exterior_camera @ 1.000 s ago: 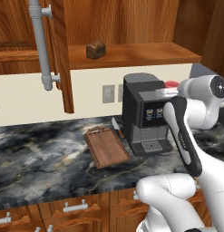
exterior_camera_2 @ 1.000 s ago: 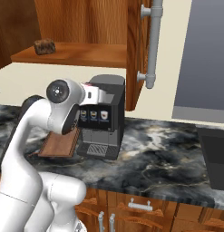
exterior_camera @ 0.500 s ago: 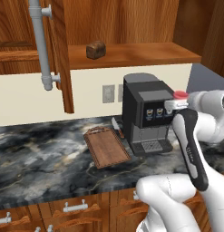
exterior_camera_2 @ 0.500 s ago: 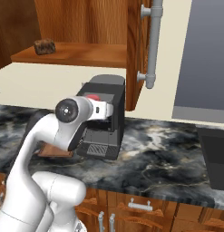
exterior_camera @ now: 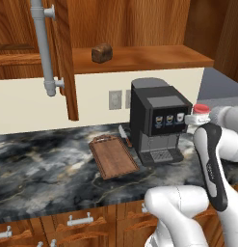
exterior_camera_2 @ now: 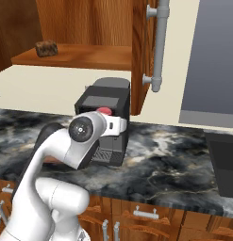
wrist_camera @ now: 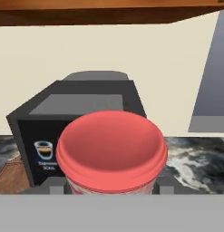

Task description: Pick the bread, place it on the cutting board, pick the jam, place it on the counter, and close the cabinet.

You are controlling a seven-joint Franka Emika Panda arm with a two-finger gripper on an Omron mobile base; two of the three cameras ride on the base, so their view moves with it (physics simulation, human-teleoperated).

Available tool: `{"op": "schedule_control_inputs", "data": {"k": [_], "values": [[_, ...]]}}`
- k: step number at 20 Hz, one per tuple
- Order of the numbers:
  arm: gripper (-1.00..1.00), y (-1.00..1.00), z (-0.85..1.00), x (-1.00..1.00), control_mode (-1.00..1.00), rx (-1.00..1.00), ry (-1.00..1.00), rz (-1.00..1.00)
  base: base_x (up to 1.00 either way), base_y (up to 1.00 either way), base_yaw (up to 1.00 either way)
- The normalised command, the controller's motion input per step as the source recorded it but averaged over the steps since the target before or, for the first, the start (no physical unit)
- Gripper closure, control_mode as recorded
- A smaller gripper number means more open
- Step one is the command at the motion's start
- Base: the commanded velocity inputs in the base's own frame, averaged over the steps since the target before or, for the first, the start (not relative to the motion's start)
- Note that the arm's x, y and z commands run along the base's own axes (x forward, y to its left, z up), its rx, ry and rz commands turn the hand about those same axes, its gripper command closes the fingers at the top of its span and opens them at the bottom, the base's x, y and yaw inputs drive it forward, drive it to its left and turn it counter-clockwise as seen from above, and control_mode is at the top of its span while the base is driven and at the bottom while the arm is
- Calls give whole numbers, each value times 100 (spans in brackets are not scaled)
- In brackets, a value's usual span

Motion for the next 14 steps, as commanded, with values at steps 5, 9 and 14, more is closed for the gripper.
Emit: {"op": "schedule_control_inputs", "data": {"k": [5, 9, 14], "values": [[100, -36, -21, 0, -100, 0, 5, 0, 0, 0, 0], [100, -43, -27, 0, -100, 0, 5, 0, 0, 0, 0], [100, -47, -33, 0, -100, 0, 5, 0, 0, 0, 0]]}}
